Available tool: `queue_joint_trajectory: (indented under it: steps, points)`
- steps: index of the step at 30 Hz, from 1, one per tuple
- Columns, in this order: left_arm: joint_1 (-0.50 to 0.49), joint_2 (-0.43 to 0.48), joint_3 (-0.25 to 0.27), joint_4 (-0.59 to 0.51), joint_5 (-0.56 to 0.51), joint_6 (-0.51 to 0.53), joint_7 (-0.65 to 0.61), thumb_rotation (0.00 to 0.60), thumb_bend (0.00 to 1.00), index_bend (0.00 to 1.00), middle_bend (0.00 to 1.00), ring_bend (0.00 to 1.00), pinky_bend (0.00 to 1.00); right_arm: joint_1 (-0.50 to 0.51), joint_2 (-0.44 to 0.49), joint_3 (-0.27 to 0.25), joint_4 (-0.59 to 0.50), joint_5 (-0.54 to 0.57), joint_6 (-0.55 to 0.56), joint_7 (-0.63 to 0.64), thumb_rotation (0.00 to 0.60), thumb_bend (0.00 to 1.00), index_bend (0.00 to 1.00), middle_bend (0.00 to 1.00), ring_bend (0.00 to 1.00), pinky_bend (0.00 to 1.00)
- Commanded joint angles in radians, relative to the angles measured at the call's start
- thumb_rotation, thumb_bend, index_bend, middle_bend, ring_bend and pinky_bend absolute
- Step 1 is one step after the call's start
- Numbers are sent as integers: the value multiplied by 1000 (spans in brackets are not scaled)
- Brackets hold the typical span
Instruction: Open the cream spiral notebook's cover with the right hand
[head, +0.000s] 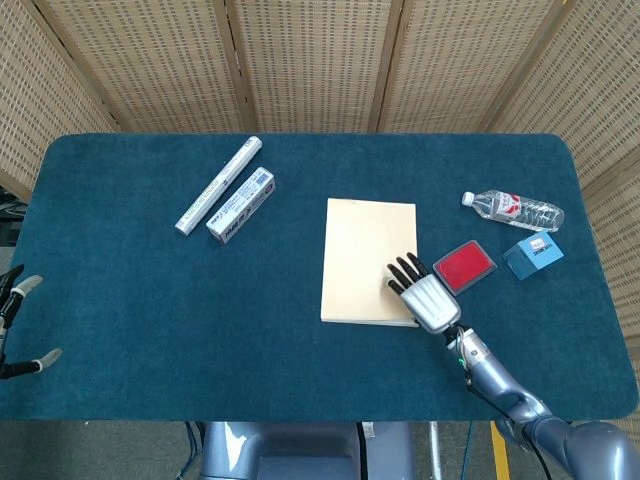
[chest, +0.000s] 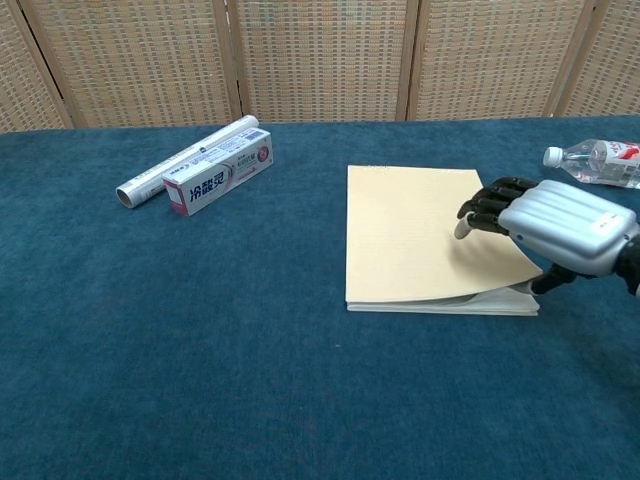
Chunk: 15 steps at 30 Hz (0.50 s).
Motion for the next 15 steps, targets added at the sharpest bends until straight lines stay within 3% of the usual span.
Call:
queue_joint_trajectory:
  steps: [1,7,15]
  points:
    - [-1,1,-1,1,-2,-1,-2,600,0,0,0,0,0,8,-10,7,7,9,-2,16,600,448,387,375,326,223]
    - [-2,3,-2,5,-5,-4,-13,600,0,0,0,0,0,9,-34,6,64,5,58,102,600,617,620,598,524,408]
    - [-1,1,0,2,0,-2,-6,600,0,0,0,0,0,-7,-12,-31,83,-2,78,246,600,646,642,619,539,445]
